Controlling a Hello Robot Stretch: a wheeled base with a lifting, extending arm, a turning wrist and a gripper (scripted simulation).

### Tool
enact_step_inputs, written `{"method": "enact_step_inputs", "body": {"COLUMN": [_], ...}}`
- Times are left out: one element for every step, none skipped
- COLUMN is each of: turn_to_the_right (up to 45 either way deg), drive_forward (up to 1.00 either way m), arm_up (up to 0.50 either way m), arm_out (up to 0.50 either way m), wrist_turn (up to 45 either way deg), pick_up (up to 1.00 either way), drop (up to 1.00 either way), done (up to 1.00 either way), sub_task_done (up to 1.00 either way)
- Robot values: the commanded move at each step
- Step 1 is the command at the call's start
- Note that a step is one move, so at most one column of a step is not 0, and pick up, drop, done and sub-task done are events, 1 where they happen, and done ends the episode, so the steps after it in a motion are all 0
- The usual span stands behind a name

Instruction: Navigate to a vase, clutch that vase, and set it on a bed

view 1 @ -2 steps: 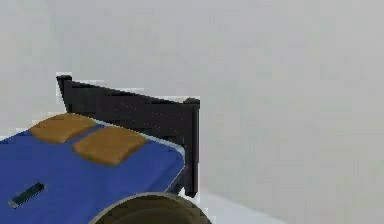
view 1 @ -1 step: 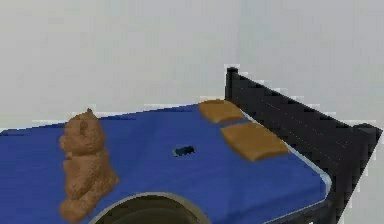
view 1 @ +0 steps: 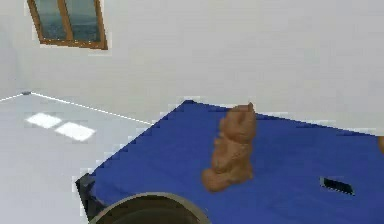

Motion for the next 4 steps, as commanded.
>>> {"method": "enact_step_inputs", "body": {"turn_to_the_right": [-27.0, -3.0, 36.0, 0.0], "drive_forward": [0.00, 0.00, 0.00, 0.35], "arm_up": [0.00, 0.00, 0.00, 0.00], "arm_out": [0.00, 0.00, 0.00, 0.00], "wrist_turn": [0.0, 0.0, 0.0, 0.0], "pick_up": [0.00, 0.00, 0.00, 0.00], "drop": [0.00, 0.00, 0.00, 0.00], "done": [0.00, 0.00, 0.00, 0.00], "sub_task_done": [0.00, 0.00, 0.00, 0.00]}}
